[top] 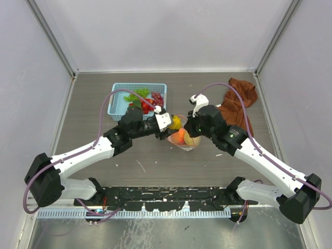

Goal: Place the food in the zip-top bag and seal the zipper
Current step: Place the fake fruit in the zipper food storage bag.

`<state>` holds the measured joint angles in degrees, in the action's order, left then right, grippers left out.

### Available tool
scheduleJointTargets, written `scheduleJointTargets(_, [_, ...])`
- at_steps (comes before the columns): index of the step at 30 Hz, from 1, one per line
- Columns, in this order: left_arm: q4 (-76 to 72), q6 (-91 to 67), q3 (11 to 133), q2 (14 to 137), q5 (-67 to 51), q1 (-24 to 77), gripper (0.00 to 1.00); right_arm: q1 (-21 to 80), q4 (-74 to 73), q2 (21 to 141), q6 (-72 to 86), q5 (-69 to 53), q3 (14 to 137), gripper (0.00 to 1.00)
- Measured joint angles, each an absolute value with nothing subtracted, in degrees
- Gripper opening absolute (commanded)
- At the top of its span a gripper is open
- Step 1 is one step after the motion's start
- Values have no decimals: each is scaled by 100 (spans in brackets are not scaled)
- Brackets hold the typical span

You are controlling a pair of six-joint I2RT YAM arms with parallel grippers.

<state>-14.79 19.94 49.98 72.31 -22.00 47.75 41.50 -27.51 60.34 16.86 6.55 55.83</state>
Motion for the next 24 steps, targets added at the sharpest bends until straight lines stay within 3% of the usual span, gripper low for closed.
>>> scheduleJointTargets(12, [-1584, 2290, 4862, 7566, -1846, 4775, 74, 4150, -2749, 6034, 1686, 587, 5583, 0])
scheduleJointTargets(24, [-1686, 2196, 4794, 7481, -1570, 4788, 77, 4150, -2746, 6034, 1686, 580, 5583, 0])
